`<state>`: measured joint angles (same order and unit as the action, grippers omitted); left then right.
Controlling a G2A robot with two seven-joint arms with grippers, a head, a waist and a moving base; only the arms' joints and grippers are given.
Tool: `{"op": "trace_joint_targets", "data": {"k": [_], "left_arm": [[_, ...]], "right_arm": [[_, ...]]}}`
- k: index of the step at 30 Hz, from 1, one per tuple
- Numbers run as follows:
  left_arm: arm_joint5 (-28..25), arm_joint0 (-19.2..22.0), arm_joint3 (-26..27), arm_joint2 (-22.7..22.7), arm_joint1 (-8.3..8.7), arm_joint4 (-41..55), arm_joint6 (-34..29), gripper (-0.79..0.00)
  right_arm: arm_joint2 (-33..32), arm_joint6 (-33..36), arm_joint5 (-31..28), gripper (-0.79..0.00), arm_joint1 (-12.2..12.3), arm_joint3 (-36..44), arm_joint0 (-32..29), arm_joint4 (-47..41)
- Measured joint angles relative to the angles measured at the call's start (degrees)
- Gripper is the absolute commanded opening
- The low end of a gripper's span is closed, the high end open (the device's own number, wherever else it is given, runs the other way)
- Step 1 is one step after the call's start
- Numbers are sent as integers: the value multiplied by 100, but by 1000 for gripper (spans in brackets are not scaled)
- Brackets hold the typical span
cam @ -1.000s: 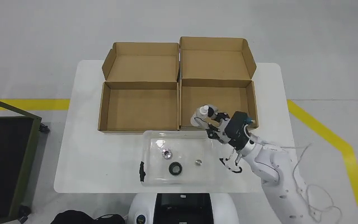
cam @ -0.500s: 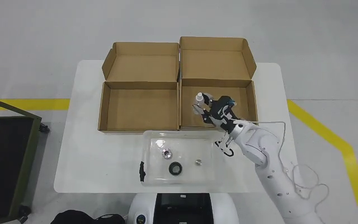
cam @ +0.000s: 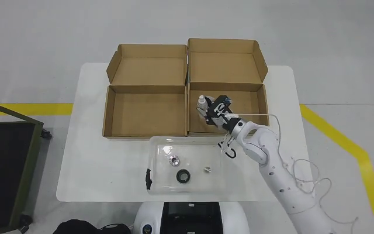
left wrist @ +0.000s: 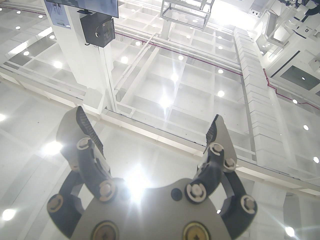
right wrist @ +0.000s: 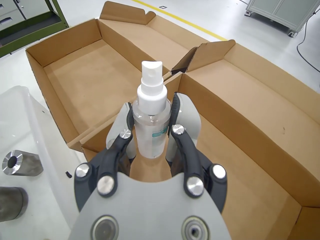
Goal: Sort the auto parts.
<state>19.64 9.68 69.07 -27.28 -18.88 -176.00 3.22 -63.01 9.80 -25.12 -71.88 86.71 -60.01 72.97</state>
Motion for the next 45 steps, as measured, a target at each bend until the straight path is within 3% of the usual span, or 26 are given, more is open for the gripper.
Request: {"op": "trace_joint_targets", "data": {"k": [4,9,14,17,18,19,20,35,45], "left_arm": [[0,0,0,0,0,0,0,0],[0,0,0,0,0,0,0,0],[0,0,0,0,0,0,0,0],[0,0,0,0,0,0,0,0],[0,0,0,0,0,0,0,0],[0,0,0,0,0,0,0,0],[0,0,0,0,0,0,0,0],[0,0,0,0,0,0,0,0],[0,0,0,0,0,0,0,0]], "right_arm": [[72,44,10,-767,-25,-216,106,-27],[139,22,24,-600,-50,-420,180,-40],[134,-6,40,-560,-48,-450,138,4],[113,-22,49,-416,-41,-425,83,22],[100,-24,54,-206,-38,-405,57,31],[90,-25,56,-62,-34,-385,36,36],[78,-27,57,0,-30,-358,11,39],[-450,12,71,0,139,1018,-627,714],[-589,860,-879,0,278,2250,-1195,799]]}}
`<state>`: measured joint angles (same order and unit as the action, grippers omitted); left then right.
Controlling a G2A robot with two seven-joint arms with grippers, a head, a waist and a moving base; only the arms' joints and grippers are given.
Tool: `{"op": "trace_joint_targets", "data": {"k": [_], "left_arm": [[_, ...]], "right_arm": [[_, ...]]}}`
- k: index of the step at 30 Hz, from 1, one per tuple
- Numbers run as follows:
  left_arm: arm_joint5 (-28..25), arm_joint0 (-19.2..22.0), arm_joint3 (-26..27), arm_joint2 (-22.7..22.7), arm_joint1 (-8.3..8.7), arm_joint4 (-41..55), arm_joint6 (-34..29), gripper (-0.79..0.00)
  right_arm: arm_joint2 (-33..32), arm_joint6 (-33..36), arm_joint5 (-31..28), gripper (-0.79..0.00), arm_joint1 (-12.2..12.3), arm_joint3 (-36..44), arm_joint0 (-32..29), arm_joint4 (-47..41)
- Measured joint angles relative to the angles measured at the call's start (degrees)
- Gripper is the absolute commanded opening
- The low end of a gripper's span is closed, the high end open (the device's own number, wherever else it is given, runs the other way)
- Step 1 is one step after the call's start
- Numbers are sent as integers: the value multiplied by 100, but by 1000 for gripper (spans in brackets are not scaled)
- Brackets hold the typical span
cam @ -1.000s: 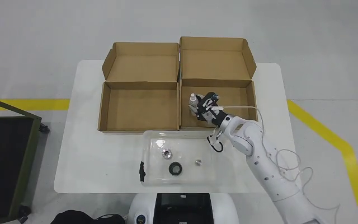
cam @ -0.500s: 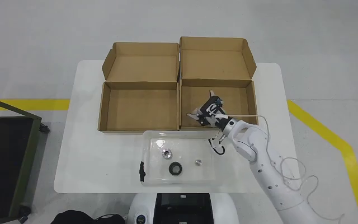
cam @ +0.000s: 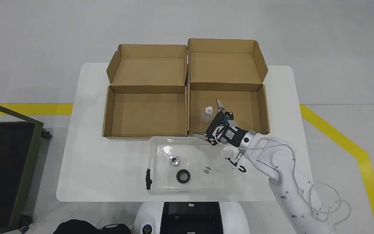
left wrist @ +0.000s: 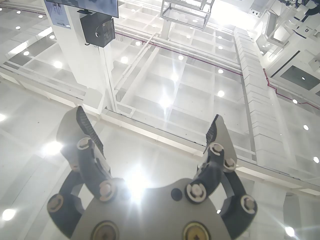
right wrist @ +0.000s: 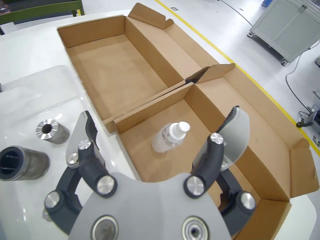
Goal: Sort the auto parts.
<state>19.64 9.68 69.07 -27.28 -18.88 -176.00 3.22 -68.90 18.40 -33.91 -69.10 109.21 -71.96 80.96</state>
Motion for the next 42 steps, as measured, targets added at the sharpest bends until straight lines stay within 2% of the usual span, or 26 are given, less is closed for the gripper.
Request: {"op": "trace_joint_targets", "data": {"k": [7,18,26,34,41,42], "left_arm": [[0,0,0,0,0,0,0,0],[0,0,0,0,0,0,0,0],[0,0,0,0,0,0,0,0],[0,0,0,0,0,0,0,0],[0,0,0,0,0,0,0,0],[0,0,0,0,0,0,0,0]], "right_arm": [[-69,278,-520,0,93,537,-521,-53],[-30,956,-1192,0,249,1063,-1243,491],[13,1242,-1392,0,311,1033,-1395,421],[72,1705,-1280,0,344,965,-1340,459],[199,2022,-1222,-191,360,872,-1210,518],[230,2098,-1221,-185,363,863,-1181,552]]}}
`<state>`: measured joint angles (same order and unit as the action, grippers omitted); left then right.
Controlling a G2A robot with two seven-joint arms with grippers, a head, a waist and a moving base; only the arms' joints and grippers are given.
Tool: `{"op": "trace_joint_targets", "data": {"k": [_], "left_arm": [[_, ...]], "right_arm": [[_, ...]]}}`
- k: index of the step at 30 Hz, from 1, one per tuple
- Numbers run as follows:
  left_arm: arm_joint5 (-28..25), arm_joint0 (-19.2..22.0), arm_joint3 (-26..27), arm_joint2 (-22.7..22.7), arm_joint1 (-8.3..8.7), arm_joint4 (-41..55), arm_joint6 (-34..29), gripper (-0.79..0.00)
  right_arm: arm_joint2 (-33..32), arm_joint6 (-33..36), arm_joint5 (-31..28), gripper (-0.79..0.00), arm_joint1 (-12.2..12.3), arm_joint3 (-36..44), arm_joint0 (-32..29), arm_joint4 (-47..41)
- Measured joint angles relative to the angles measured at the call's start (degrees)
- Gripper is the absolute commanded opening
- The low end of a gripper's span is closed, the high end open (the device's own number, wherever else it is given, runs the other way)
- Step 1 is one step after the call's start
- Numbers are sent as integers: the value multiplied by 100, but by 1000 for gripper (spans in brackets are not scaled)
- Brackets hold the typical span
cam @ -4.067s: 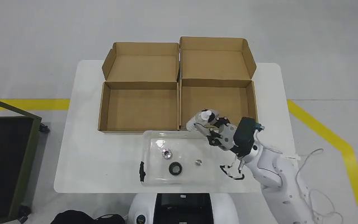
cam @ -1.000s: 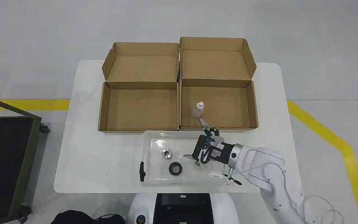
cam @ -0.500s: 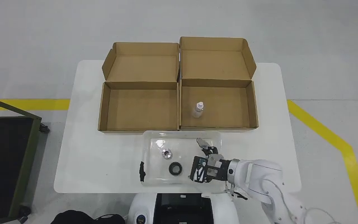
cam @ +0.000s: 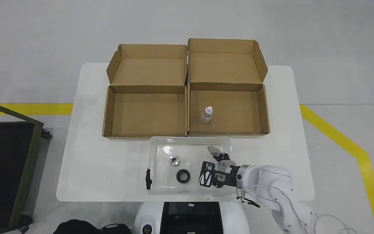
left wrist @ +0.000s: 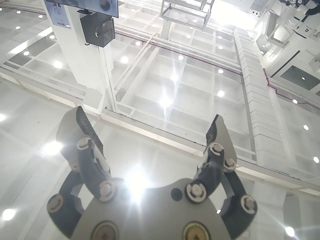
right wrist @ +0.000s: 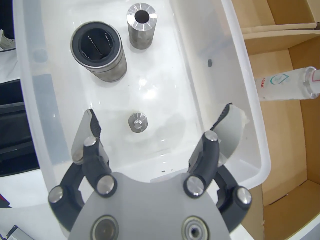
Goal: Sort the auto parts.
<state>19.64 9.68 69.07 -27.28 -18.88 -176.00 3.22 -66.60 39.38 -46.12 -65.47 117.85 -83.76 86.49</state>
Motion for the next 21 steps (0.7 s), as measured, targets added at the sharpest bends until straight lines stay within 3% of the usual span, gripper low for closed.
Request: {"op": "trace_joint_targets", "data": {"k": [6,12,19,21], "left_arm": [[0,0,0,0,0,0,0,0],[0,0,0,0,0,0,0,0],[0,0,0,0,0,0,0,0],[0,0,0,0,0,0,0,0]], "right_arm": [[241,348,-188,-259,7,-98,185,69],[453,708,-338,-468,3,-225,389,-65],[591,1061,-453,-489,16,-315,543,-252],[613,1130,-459,-582,22,-335,578,-307]]}}
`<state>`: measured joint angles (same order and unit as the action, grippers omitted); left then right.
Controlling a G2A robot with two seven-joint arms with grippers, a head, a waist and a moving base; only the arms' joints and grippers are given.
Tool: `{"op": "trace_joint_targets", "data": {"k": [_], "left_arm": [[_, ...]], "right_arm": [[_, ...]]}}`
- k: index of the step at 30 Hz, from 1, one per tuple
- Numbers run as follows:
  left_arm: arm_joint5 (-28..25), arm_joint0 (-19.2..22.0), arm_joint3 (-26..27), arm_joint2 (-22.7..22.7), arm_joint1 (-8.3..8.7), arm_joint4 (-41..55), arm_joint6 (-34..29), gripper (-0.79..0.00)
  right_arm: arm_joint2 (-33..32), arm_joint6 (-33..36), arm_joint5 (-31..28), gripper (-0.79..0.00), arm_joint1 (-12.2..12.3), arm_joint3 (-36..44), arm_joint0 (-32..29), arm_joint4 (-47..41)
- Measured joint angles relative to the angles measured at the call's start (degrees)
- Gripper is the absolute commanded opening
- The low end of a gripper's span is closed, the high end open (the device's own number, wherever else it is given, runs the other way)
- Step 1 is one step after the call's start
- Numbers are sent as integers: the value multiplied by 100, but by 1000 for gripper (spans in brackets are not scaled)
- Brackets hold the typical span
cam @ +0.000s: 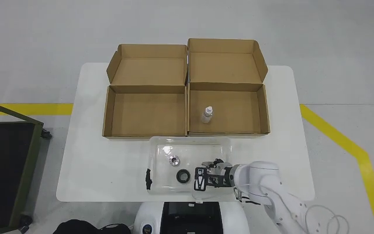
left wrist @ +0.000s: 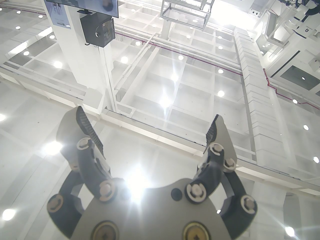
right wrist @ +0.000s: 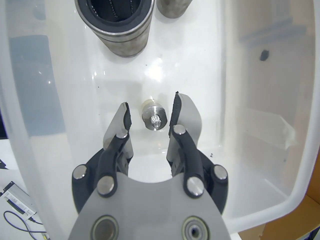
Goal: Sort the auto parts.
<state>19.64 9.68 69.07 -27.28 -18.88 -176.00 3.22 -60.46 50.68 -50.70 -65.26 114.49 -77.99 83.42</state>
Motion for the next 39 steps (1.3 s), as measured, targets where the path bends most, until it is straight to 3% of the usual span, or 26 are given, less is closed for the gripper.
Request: {"op": "trace_joint_targets", "data": {"k": [1,2,3,20,27,39], "left_arm": [[0,0,0,0,0,0,0,0],[0,0,0,0,0,0,0,0],[0,0,0,0,0,0,0,0],[0,0,0,0,0,0,0,0],[0,0,0,0,0,0,0,0],[0,0,0,0,0,0,0,0]], "right_arm": [[7,20,5,-653,2,-3,13,-22],[15,36,12,-773,5,-5,24,-41],[23,51,19,-785,9,-3,39,-61],[-172,-380,181,-785,100,702,40,-403],[-742,-1412,249,-785,180,1319,-197,-733],[-810,-4028,1038,-785,124,1108,-117,-687]]}}
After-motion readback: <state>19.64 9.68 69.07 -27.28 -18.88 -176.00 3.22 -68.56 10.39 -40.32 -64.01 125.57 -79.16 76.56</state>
